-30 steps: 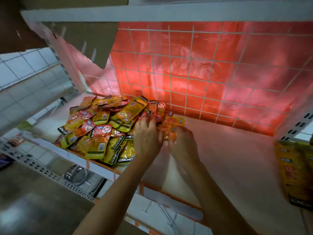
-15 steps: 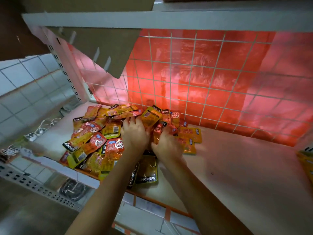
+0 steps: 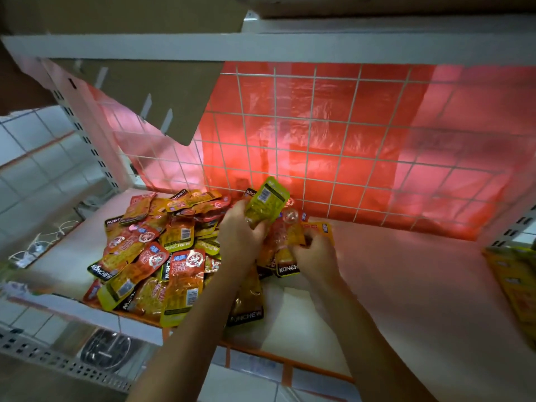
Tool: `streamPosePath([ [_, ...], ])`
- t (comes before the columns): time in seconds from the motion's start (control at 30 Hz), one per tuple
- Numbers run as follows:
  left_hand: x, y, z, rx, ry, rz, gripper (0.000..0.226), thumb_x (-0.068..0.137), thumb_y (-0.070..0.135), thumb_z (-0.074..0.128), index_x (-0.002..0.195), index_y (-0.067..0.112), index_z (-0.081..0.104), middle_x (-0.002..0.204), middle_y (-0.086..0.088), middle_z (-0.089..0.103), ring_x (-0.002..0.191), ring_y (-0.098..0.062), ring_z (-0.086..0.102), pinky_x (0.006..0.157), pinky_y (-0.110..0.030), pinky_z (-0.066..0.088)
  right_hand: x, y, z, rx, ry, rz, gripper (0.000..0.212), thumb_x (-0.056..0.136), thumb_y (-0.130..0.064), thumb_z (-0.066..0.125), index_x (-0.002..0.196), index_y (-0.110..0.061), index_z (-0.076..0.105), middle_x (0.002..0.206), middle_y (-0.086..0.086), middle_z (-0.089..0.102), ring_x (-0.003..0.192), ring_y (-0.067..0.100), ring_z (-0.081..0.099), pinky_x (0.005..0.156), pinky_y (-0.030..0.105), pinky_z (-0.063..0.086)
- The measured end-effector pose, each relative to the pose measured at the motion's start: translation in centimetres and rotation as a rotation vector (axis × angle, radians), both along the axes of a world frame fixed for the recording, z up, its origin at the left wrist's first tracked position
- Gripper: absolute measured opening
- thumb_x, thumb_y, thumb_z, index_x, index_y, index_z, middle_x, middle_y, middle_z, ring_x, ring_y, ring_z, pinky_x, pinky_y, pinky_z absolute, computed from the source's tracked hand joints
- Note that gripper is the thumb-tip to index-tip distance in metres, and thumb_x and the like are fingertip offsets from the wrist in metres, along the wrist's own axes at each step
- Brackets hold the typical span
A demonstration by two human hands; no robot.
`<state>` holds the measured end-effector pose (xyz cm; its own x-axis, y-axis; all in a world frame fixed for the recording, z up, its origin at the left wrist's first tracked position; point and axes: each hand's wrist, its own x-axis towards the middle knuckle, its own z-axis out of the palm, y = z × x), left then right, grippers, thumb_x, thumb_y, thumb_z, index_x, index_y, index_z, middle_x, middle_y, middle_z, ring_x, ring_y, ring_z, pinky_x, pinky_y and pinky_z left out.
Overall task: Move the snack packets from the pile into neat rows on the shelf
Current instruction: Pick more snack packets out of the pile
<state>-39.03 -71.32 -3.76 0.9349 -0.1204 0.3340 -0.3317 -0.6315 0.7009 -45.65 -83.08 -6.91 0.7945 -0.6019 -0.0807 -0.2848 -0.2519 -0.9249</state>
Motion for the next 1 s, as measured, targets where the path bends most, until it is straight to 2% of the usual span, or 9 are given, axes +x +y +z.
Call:
streamPosePath([
  [0.17, -2.2, -2.8, 0.3, -0.453, 0.41, -0.157, 0.013, 0.083, 0.013, 0.068, 0.094, 0.019, 0.066, 0.084, -0.004, 0.071, 0.076, -0.022, 0.067, 0.074, -0.039, 0.055, -3.0, -4.1, 0.2, 0.149, -0.073, -0.179, 0.024, 0.071, -0.007, 0.069, 0.089, -0.021, 0.061, 0.084, 0.003, 0.068, 0.082, 0.026, 0.067, 0.078, 0.045, 0.055],
  [0.27, -3.4, -4.7, -0.4, -0.615, 0.563, -0.256, 0.015, 0.072, 0.01, 0.073, 0.085, 0.016, 0.068, 0.08, -0.006, 0.071, 0.071, -0.021, 0.063, 0.067, -0.035, 0.053, -5.1, -6.2, 0.6, 0.189, -0.098, -0.223, 0.037, 0.066, -0.009, 0.07, 0.101, -0.019, 0.063, 0.091, 0.004, 0.07, 0.084, 0.024, 0.068, 0.081, 0.045, 0.055],
  [0.37, -4.6, -6.6, -0.8, -0.638, 0.606, -0.334, 0.019, 0.076, -0.003, 0.066, 0.082, 0.015, 0.069, 0.078, -0.006, 0.068, 0.07, -0.022, 0.06, 0.062, -0.032, 0.05, -7.4, -8.0, 1.0, 0.236, -0.138, -0.28, 0.037, 0.068, -0.004, 0.069, 0.102, -0.015, 0.063, 0.096, 0.009, 0.071, 0.086, 0.027, 0.068, 0.082, 0.045, 0.056],
  [0.47, -6.1, -8.3, -1.0, -0.624, 0.617, -0.407, 0.045, 0.078, -0.02, 0.049, 0.07, 0.02, 0.07, 0.069, 0.001, 0.065, 0.059, -0.013, 0.055, 0.052, -0.023, 0.044, -9.6, -9.3, 1.4, 0.246, -0.174, -0.344, 0.044, 0.058, -0.012, 0.061, 0.102, -0.014, 0.064, 0.096, 0.011, 0.071, 0.084, 0.026, 0.069, 0.081, 0.044, 0.057],
  [0.6, -8.3, -11.4, -1.2, -0.649, 0.689, -0.529, 0.056, 0.08, -0.025, 0.042, 0.063, 0.018, 0.072, 0.07, 0.002, 0.069, 0.066, -0.012, 0.062, 0.061, -0.022, 0.049, -12.8, -11.4, 1.4, 0.311, -0.246, -0.4, 0.044, 0.06, -0.013, 0.065, 0.105, -0.012, 0.064, 0.094, 0.012, 0.071, 0.079, 0.025, 0.07, 0.071, 0.039, 0.058],
  [0.67, -9.5, -12.8, -1.2, -0.714, 0.769, -0.582, 0.053, 0.084, -0.025, 0.037, 0.067, 0.011, 0.071, 0.068, 0.0, 0.07, 0.064, -0.012, 0.066, 0.062, -0.022, 0.055, -14.2, -12.4, 1.4, 0.354, -0.273, -0.404, 0.041, 0.064, -0.006, 0.069, 0.105, -0.012, 0.065, 0.091, 0.012, 0.072, 0.074, 0.024, 0.07, 0.065, 0.036, 0.057],
  [0.77, -11.1, -14.9, -1.2, -0.764, 0.876, -0.603, 0.041, 0.081, -0.021, 0.026, 0.079, 0.002, 0.06, 0.066, -0.004, 0.064, 0.063, -0.015, 0.063, 0.058, -0.024, 0.055, -16.3, -14.5, 1.3, 0.315, -0.276, -0.393, 0.04, 0.063, -0.014, 0.07, 0.103, -0.016, 0.068, 0.087, 0.008, 0.073, 0.076, 0.024, 0.071, 0.071, 0.045, 0.059],
  [0.87, -12.5, -16.8, -1.2, -0.747, 0.924, -0.649, 0.023, 0.068, 0.001, 0.041, 0.083, 0.006, 0.058, 0.072, -0.006, 0.059, 0.065, -0.017, 0.059, 0.057, -0.027, 0.054, -18.4, -16.5, 2.1, 0.268, -0.3, -0.411, 0.022, 0.069, -0.016, 0.071, 0.091, -0.017, 0.072, 0.077, 0.004, 0.072, 0.071, 0.019, 0.067, 0.064, 0.039, 0.052],
  [1.0, -15.1, -19.5, -1.3, -0.584, 0.768, -0.704, 0.033, 0.069, -0.002, 0.062, 0.092, 0.021, 0.06, 0.084, -0.002, 0.06, 0.077, -0.016, 0.058, 0.061, -0.025, 0.051, -21.0, -19.3, 2.7, 0.321, -0.354, -0.465, 0.011, 0.069, -0.016, 0.067, 0.077, -0.008, 0.063, 0.081, 0.036, 0.055, 0.07, 0.022, 0.052, 0.064, 0.038, 0.04],
])
